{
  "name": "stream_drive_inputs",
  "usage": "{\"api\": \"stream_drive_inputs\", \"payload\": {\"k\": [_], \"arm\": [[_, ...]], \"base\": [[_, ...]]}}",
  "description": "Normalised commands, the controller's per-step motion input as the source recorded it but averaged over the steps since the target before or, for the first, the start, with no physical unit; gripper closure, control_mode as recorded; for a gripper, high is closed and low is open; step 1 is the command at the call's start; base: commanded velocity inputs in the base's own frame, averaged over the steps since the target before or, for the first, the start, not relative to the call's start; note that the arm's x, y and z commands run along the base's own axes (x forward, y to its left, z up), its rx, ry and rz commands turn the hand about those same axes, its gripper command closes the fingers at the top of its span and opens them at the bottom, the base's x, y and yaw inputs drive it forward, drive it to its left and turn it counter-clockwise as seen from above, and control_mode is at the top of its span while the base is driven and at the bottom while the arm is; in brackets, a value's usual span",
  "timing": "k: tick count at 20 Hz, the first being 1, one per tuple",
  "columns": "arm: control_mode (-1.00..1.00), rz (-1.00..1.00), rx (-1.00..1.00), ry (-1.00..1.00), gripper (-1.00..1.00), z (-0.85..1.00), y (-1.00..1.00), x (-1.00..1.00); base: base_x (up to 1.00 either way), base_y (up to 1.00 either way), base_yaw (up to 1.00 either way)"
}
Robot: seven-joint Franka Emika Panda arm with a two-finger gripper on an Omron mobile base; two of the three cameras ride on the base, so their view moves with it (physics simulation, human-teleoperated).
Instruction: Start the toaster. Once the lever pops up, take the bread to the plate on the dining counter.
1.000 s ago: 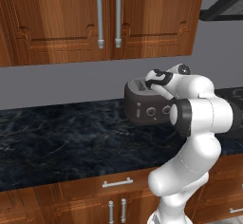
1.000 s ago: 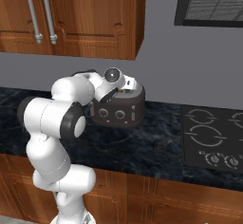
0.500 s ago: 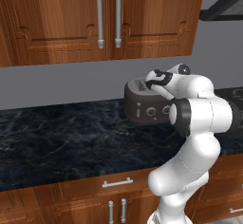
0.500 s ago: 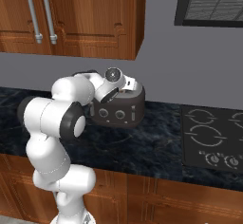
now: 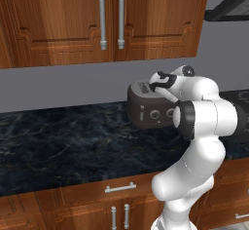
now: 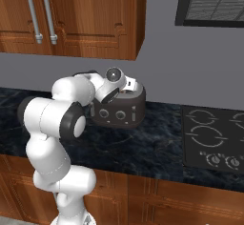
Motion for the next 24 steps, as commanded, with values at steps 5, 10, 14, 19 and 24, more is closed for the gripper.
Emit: {"api": "stream_drive_inputs", "payload": {"k": [5,10,14,19,24], "arm": [[-1.00,0.00,0.00,0.00,-1.00,0.00,0.03,0.05],[-1.00,0.00,0.00,0.00,-1.00,0.00,0.02,0.03],[-1.00,0.00,0.00,0.00,-1.00,0.00,0.00,0.00],[-1.00,0.00,0.00,0.00,1.00,0.00,0.00,0.00],[-1.00,0.00,0.00,0.00,1.00,0.00,0.00,0.00]], "base": [[0.00,0.00,0.00],[0.00,0.00,0.00],[0.00,0.00,0.00],[0.00,0.00,0.00],[0.00,0.00,0.00]]}}
